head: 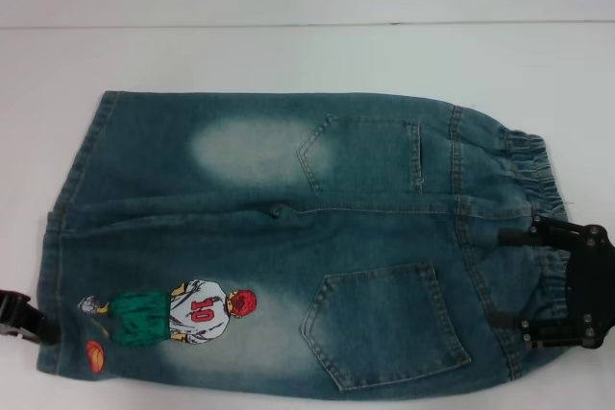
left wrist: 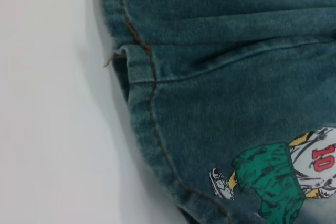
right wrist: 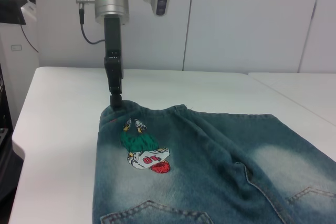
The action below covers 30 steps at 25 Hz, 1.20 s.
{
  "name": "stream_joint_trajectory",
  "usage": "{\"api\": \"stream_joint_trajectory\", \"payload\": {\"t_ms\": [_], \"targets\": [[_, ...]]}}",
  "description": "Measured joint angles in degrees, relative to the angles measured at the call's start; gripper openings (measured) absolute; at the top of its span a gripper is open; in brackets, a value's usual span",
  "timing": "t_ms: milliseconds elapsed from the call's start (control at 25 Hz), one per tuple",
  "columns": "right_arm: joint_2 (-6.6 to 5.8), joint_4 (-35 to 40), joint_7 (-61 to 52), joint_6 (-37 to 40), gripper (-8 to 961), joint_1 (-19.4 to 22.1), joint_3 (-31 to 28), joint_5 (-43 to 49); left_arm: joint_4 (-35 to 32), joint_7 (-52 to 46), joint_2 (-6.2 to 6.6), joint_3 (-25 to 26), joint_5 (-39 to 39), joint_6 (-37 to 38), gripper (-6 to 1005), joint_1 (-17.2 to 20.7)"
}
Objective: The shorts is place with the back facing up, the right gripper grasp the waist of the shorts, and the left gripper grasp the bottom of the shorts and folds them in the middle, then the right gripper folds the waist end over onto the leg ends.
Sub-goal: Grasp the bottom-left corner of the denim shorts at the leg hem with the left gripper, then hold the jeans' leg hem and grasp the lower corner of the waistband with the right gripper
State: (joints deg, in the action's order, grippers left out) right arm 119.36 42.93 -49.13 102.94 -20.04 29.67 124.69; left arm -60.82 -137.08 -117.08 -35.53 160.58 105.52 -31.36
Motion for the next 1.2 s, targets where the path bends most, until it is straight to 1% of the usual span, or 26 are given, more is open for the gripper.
{"api": "stream_joint_trajectory", "payload": {"t_ms": [200, 440, 720, 800, 840, 880, 920, 960, 1040, 1080, 1200], "targets": [[0.0, -0.01, 0.0, 0.08, 873, -0.06, 0.03, -0.04, 1.09, 0.0, -0.25, -0.66, 0.07, 0.13, 46, 0.03], [0.0, 0.04, 0.0, 0.08, 870, -0.04, 0.03, -0.06, 1.4, 0.04, -0.66, -0.68, 0.09, 0.34, -1, 0.14], [-0.21, -0.02, -1.09, -0.15, 867, 0.33, -1.34, -0.06, 1.49, 0.11, -1.2, -0.48, -0.26, 0.6, -1, -0.24], [-0.53, 0.55, -3.08, -0.18, 866, 0.73, -2.44, 0.04, 1.52, 0.14, -1.26, -0.37, -0.32, 0.59, -1, -0.35], [-1.4, 2.17, -7.5, -0.25, 865, 1.38, -2.91, 0.2, 1.58, 0.17, -1.28, -0.32, -0.35, 0.53, -1, -0.39], [-1.4, 2.17, -7.5, -0.25, 865, 1.38, -2.91, 0.2, 1.68, 0.19, -1.3, -0.29, -0.38, 0.42, -1, -0.43], [-1.91, 3.14, -9.92, -0.29, 864, 1.62, -2.99, 0.24, 1.77, 0.22, -1.31, -0.3, -0.38, 0.34, -1, -0.44], [-2.74, 4.72, -14.03, -0.28, 864, 1.81, -3.02, 0.71, 1.95, 0.28, -1.33, -0.37, -0.39, 0.24, -1, -0.46], [-3.59, 7.84, -19.61, -0.13, 863, 1.88, -3.03, 2.54, 2.24, 0.46, -1.4, -0.53, -0.4, 0.0, -2, -0.47], [-3.85, 10.71, -23.22, -0.03, 862, 1.89, -3.02, 4.23, 2.33, 0.51, -1.44, -0.56, -0.4, -0.11, -2, -0.46], [-4.02, 17.69, -30.23, 1.69, 861, 1.2, -2.68, 10.24, 2.43, 0.91, -1.48, -0.58, -0.42, -0.43, -2, -0.34]]}}
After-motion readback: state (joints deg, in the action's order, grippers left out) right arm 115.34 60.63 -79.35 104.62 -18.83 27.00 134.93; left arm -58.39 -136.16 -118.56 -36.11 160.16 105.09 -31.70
